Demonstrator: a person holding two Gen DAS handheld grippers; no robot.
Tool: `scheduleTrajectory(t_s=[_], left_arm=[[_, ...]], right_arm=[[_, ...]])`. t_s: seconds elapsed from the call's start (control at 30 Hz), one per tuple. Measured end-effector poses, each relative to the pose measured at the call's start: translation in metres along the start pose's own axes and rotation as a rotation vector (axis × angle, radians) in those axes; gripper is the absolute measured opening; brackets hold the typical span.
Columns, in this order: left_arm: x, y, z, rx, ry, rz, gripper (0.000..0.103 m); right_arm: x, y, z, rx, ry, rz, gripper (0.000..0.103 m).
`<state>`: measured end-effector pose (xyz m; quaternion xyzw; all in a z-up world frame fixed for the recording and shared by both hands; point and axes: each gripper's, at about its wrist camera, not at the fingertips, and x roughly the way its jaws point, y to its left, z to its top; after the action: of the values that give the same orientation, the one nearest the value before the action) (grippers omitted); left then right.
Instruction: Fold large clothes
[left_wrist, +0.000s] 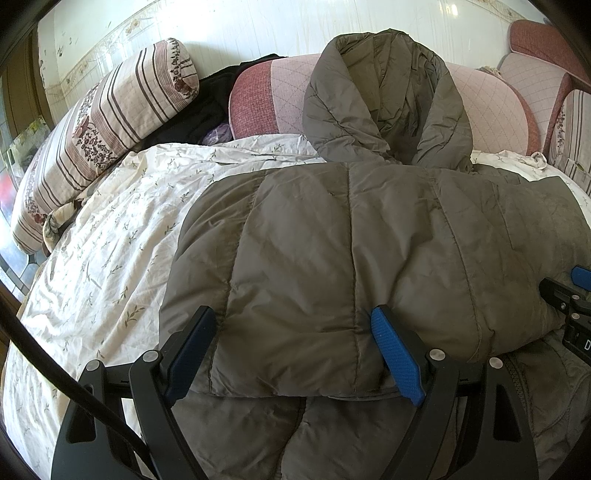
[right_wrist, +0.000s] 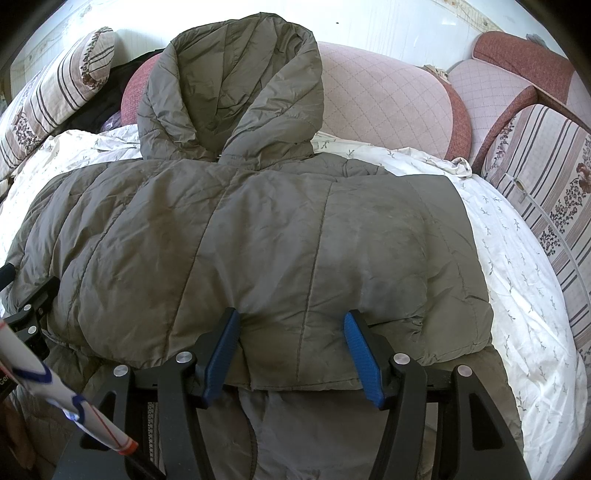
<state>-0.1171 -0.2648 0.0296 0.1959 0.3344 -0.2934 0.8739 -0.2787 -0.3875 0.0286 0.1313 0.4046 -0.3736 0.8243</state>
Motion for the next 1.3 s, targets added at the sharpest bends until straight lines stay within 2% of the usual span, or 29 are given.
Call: scheduleTrajectory(t_s=[1.17,1.3], left_arm=[[0.0006,-0.0014,-0.0002,0.000,-0.002,0.003,0.086],[-0.0067,0.0010,0.0044,0.003,-0.022,-0.002,0.086]], right_arm=[[0.0014,-0.0003,-0.0006,-0.003,0.001,0.002,0.066],[-0.0002,-0.0019,-0.0006,0.001,0.003,0.014,0.066]])
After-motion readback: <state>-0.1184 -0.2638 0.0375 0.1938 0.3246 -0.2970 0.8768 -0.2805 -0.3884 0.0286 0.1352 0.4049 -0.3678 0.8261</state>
